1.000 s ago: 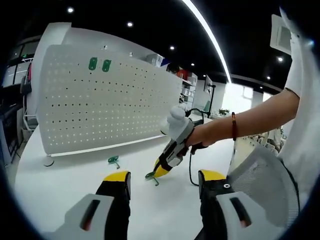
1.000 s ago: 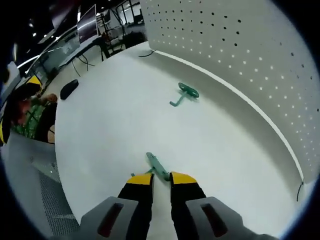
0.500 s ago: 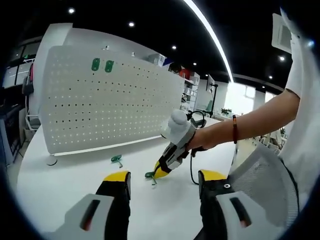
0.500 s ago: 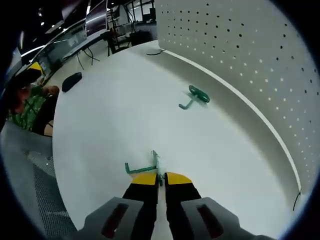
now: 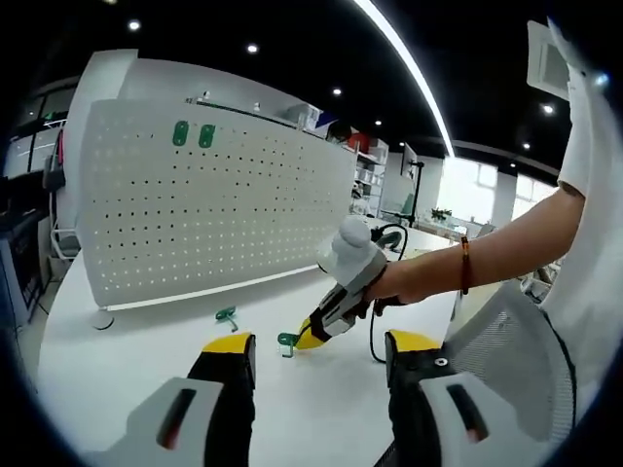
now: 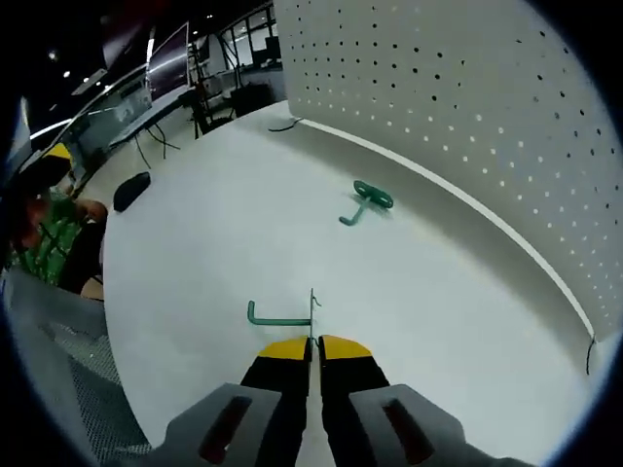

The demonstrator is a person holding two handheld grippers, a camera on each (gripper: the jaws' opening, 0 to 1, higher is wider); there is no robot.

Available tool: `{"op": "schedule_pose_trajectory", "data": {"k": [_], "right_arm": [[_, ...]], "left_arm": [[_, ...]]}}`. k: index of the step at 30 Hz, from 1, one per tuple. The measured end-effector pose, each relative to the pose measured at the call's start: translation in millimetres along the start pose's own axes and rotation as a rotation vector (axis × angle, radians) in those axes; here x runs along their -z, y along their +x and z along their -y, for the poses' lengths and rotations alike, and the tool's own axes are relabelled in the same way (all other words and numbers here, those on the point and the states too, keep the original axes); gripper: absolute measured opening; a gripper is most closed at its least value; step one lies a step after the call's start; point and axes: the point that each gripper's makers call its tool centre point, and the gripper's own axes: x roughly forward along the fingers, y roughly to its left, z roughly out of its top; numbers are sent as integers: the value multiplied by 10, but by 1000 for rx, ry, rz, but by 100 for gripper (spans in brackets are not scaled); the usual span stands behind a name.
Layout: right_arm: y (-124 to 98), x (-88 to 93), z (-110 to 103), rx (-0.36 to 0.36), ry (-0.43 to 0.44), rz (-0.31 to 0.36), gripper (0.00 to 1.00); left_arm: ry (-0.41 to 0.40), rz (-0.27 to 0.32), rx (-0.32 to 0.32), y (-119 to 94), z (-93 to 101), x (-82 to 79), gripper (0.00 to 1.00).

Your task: Insert the hook assembly into the mounting plate slot until the hook locks in place.

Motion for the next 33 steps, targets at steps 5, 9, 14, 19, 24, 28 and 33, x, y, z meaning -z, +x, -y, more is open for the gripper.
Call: {"op": "schedule_pose_trajectory", "data": {"k": [5, 9, 14, 19, 24, 28, 33], "right_arm": [[-113, -103, 5, 22, 42, 71, 2], [-219, -159, -4, 39, 57, 112, 2], [-333, -191, -22, 53, 56, 159, 2], [-451, -174, -62, 65, 66, 196, 2], [-614, -238, -113, 75, 94, 264, 2], [-770, -296, -175, 79, 109, 330, 2], [-908, -340, -217, 85, 129, 385, 2]], "left_arm": [[12, -1, -12, -11, 18, -75, 54], [11, -2, -18, 0, 42, -106, 53], [15, 5, -22, 16, 102, -172, 53], [12, 17, -42, 33, 141, -238, 53], [-14, 43, -27, 49, 243, -299, 53], [-23, 56, -20, 86, 320, -345, 53], [-36, 54, -6, 163, 418, -384, 53]]}}
